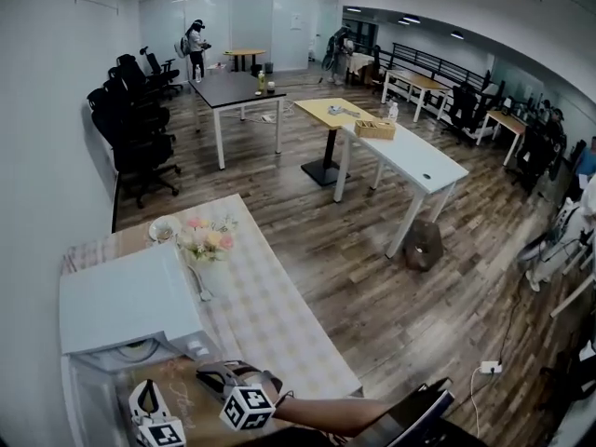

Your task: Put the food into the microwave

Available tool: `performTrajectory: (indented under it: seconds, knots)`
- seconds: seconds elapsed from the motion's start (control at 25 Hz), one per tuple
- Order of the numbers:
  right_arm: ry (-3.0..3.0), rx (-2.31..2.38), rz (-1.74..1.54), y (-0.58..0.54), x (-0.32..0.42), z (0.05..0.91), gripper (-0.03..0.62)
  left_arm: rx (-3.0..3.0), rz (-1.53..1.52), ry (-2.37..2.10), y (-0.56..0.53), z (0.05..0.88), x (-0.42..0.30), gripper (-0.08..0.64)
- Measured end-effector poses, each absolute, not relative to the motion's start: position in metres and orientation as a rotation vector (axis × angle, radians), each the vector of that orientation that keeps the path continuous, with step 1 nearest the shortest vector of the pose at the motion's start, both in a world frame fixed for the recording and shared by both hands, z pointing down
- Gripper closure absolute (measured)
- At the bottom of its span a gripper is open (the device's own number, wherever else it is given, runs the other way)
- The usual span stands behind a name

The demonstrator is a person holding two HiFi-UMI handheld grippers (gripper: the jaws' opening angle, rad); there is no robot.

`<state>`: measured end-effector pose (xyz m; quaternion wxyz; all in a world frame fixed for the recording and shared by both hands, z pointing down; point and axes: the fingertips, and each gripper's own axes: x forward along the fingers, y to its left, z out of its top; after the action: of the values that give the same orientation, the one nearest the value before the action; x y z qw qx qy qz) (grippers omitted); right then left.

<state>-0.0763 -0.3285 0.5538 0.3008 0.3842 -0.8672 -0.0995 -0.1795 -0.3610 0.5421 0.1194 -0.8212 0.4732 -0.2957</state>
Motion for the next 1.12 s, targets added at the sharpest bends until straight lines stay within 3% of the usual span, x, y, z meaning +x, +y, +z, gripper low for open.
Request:
performTrajectory:
  seconds: [0.6,1.12]
  knots:
    - [-2.677,1.109,0.088,-0.317,-0.137,0.466,0.578,-2.421,-0.474,1.783,-0.277,0.449,-0.276,0.551]
    - [-2.781,1.096,0.135,-0.269,-0.197,0.436,0.583,-2.440,-0.337,1.843,-0.227,0.430,-0.333,0.551]
